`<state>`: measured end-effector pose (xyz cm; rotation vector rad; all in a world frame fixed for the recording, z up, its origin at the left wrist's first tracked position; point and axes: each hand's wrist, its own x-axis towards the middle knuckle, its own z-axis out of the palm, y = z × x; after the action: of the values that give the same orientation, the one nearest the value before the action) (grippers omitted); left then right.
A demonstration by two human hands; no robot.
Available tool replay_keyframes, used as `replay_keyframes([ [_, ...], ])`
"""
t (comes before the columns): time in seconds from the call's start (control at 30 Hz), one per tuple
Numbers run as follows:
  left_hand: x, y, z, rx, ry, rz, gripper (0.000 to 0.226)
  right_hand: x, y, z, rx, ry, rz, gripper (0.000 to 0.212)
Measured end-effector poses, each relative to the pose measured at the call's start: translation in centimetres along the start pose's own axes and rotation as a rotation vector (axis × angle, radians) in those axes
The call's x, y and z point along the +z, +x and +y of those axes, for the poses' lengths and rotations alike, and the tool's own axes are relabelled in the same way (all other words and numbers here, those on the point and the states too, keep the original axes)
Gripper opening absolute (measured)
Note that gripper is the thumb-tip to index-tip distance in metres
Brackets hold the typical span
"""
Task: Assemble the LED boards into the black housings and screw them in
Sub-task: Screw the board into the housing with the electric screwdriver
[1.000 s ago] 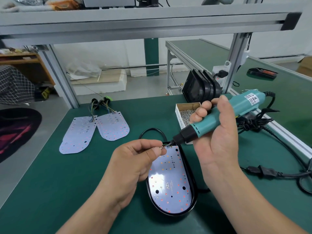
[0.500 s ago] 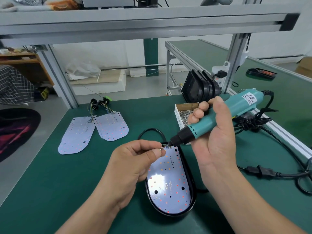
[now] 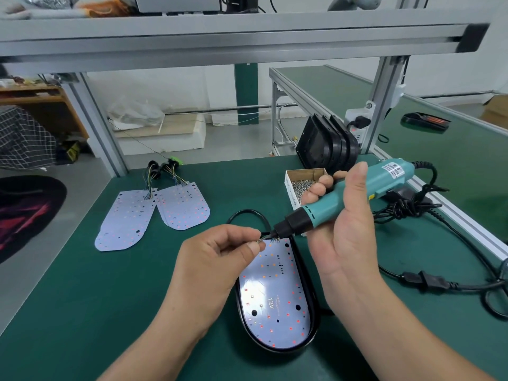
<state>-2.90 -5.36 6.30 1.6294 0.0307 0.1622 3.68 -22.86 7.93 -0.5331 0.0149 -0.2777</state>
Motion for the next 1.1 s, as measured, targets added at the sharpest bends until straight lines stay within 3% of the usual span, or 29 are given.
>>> replay_keyframes([
  [0.6,-0.4,0.3,-0.6,-0.027,-0.028,-0.067,0.030,-0.5,0.7,-0.2,0.026,0.011,0.022,0.032],
  [0.77,-1.4,1.2,-0.9,0.006,-0.031,-0.014,0.014,-0.4,0.6,-0.4,0.030,0.021,0.024,0.032],
  [0.83,-2.4,2.0,-1.1,0.006,0.060,0.079,0.013,-0.4,0.6,-0.5,0.036,0.026,0.027,0.032],
  [0.9,-3.2,2.7,-1.4,-0.004,0.266,0.106,0.028,-0.3,0.6,-0.7,0.036,0.028,0.025,0.032],
  [1.0,-3.4,2.8,-1.6,-0.084,0.462,0.003,0.046,-0.3,0.5,-1.1,0.029,0.030,0.013,0.030],
  [1.1,-3.1,2.7,-2.1,-0.099,0.533,-0.080,0.046,-0.2,0.6,-1.5,0.036,0.028,0.020,0.029],
])
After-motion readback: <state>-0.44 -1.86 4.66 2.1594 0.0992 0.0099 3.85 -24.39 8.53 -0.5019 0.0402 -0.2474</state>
